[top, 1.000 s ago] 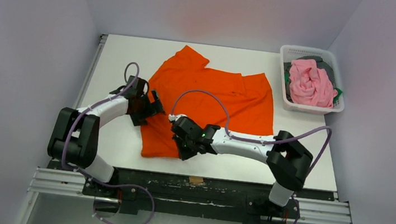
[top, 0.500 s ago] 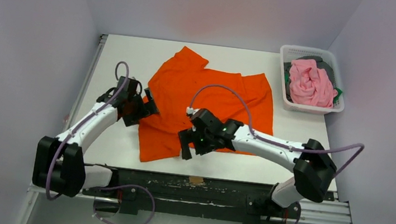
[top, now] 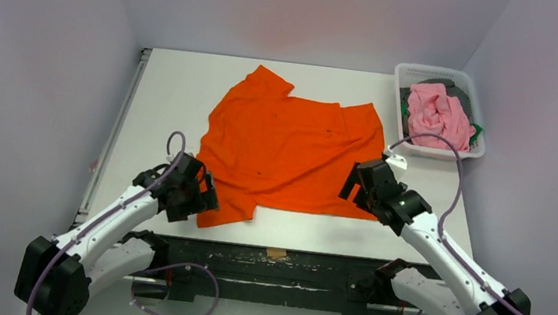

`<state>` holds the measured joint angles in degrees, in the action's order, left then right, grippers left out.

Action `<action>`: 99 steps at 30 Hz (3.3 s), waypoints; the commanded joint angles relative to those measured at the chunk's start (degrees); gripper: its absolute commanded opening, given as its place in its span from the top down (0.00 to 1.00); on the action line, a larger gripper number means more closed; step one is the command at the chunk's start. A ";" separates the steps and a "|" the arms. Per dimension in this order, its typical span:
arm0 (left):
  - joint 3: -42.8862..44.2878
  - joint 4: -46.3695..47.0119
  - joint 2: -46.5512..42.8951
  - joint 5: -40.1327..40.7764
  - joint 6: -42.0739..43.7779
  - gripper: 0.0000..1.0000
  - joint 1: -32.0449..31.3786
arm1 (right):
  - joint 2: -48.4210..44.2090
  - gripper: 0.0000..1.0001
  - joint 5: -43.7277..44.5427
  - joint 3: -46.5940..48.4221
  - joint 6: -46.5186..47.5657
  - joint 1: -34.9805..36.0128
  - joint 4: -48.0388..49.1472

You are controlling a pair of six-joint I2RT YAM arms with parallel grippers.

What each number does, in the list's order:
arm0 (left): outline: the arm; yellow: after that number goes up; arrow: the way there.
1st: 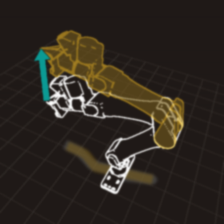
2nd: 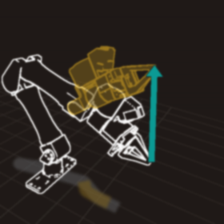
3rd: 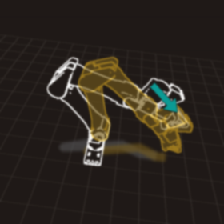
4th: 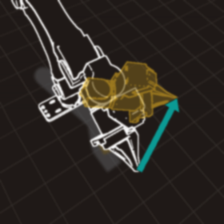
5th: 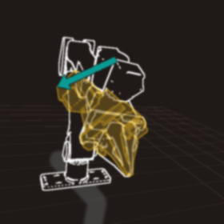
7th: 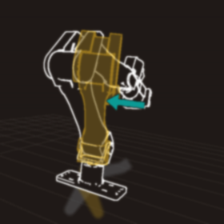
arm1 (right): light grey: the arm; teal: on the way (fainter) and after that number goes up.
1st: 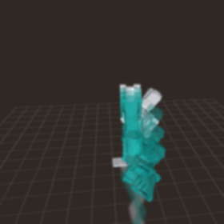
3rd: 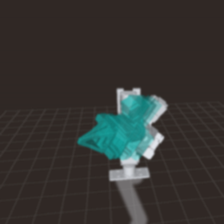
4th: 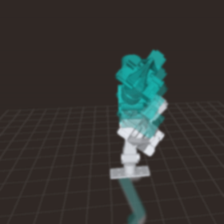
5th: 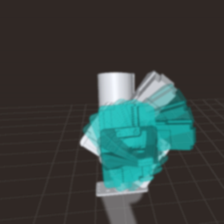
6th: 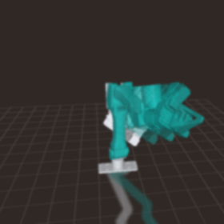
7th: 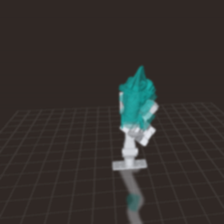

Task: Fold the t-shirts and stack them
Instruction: Grab the side of the flattened tshirt closest away from the robot with both arms, then fold the flattened tshirt in 1/3 of the way

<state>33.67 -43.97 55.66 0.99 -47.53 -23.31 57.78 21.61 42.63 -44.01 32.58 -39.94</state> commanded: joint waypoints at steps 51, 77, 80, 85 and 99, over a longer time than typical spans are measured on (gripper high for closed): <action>-7.12 -4.01 -4.66 -1.53 -12.59 1.00 -12.90 | 0.64 0.66 -2.84 -16.92 -8.03 -20.45 9.88; -9.36 -6.94 -16.57 -6.69 -12.61 1.00 -13.87 | -18.25 1.00 -5.75 -18.59 -10.74 -20.40 -13.37; -9.43 -3.94 -16.97 -9.15 -11.13 1.00 -13.88 | -17.13 1.00 -5.62 -17.66 -10.01 -20.39 -12.21; -6.24 5.40 -11.66 -15.37 -6.72 1.00 -13.94 | -13.11 1.00 -6.87 -13.88 -6.89 -20.41 -8.38; 14.52 13.09 12.72 -16.49 -1.59 1.00 -1.54 | 2.89 1.00 -8.80 0.27 -3.21 -20.44 1.49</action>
<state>44.51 -34.48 64.84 -14.83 -50.57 -30.57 57.36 11.38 37.08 -48.97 12.32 -42.74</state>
